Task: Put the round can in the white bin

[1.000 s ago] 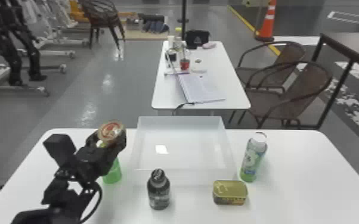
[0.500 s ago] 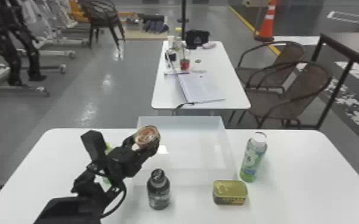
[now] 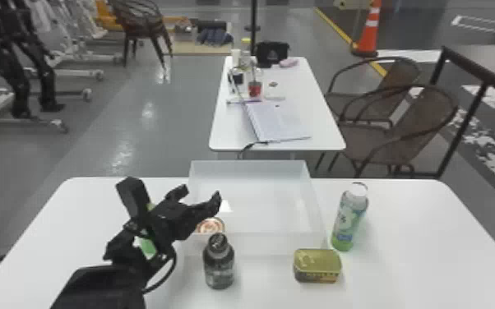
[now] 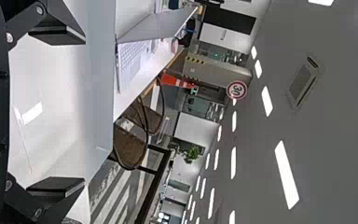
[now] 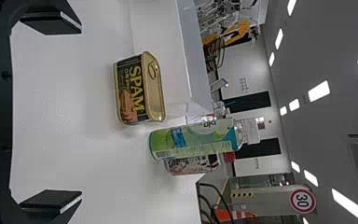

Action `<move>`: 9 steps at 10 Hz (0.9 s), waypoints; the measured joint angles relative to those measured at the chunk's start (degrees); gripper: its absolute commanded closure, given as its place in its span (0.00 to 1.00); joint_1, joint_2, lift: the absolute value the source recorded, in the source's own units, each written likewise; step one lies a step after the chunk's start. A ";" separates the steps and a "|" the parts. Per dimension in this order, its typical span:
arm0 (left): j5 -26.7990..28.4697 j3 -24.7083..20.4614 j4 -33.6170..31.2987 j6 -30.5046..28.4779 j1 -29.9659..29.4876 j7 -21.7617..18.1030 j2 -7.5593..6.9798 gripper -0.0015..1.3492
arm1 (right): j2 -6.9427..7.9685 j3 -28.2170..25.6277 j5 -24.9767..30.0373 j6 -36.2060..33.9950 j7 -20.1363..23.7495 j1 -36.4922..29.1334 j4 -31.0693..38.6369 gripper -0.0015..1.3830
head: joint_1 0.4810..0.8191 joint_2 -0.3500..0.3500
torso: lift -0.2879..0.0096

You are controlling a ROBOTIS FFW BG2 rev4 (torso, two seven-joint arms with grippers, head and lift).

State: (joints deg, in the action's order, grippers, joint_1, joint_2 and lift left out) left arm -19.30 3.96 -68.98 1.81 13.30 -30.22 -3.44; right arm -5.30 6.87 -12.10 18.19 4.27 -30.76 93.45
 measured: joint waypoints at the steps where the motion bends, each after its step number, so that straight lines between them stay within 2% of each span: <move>1: -0.42 0.00 0.00 0.25 -0.20 -0.09 0.15 0.09 | 0.02 0.00 -0.01 0.00 0.03 0.00 -0.02 0.04 | 0.20 0.50 | 0.63; 4: -1.91 -1.21 -4.22 3.50 -4.23 1.03 -0.14 0.09 | 0.02 -0.01 0.00 0.00 0.12 0.08 -0.03 0.04 | 0.20 0.50 | 0.63; 9: -1.72 -8.13 -16.93 7.94 -20.26 7.99 0.35 0.09 | -0.04 -0.10 0.08 0.00 0.12 -0.43 0.25 0.04 | 0.20 0.50 | 0.63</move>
State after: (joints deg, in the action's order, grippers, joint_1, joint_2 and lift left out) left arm -21.02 -4.17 -85.92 9.75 -6.96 -22.23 -3.09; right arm -5.34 6.77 -12.02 18.19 4.39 -31.19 93.70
